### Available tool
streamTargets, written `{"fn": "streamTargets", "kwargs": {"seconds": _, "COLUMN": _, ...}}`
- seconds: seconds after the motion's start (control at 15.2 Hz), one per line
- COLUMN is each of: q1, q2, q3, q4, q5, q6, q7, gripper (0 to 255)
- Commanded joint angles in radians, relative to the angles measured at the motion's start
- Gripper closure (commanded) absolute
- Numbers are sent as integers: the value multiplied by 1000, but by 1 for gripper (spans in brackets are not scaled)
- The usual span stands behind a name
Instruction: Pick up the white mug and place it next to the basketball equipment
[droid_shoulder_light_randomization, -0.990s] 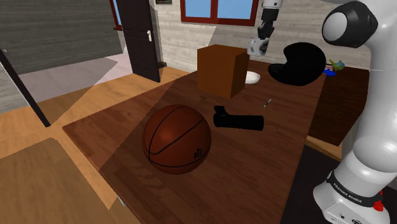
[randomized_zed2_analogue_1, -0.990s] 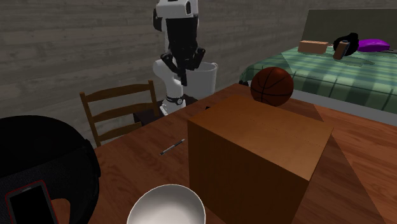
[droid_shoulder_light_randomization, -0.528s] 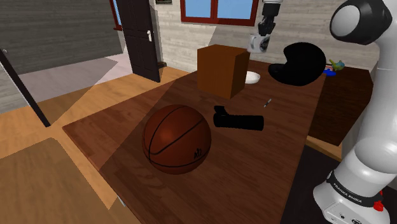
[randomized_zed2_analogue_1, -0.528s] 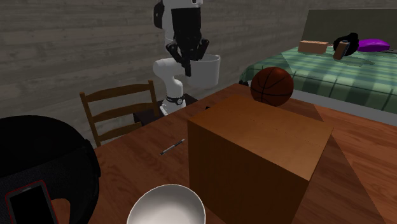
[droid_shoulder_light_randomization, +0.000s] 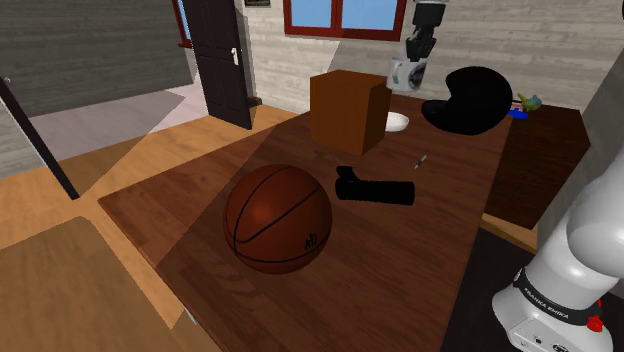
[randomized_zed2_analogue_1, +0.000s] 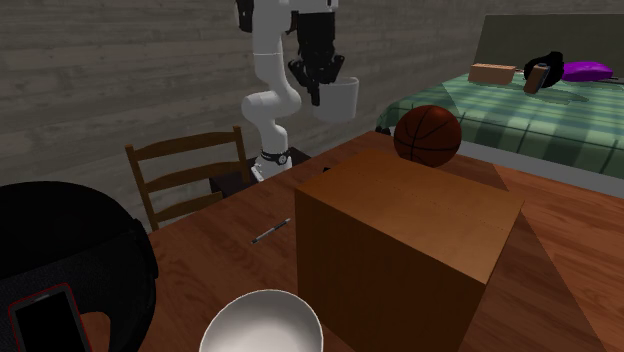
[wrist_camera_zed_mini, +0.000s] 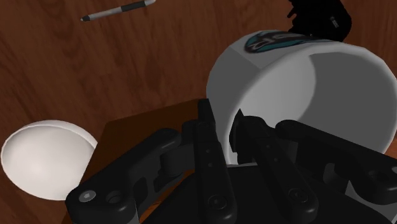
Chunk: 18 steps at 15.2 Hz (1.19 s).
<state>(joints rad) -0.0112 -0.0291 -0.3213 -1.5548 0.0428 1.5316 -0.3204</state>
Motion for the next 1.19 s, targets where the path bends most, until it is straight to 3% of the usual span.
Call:
{"fn": "streamTargets", "kwargs": {"seconds": 0.0, "q1": 24, "q2": -76, "q3": 27, "q4": -85, "q5": -23, "q6": 15, "q7": 52, "gripper": 255}}
{"fn": "streamTargets", "kwargs": {"seconds": 0.53, "q1": 82, "q2": -304, "q3": 148, "q4": -321, "q5": -51, "q6": 33, "q7": 238, "gripper": 255}}
{"fn": "streamTargets", "kwargs": {"seconds": 1.12, "q1": 139, "q2": -487, "q3": 300, "q4": -486, "q5": -9, "q6": 19, "q7": 441, "gripper": 255}}
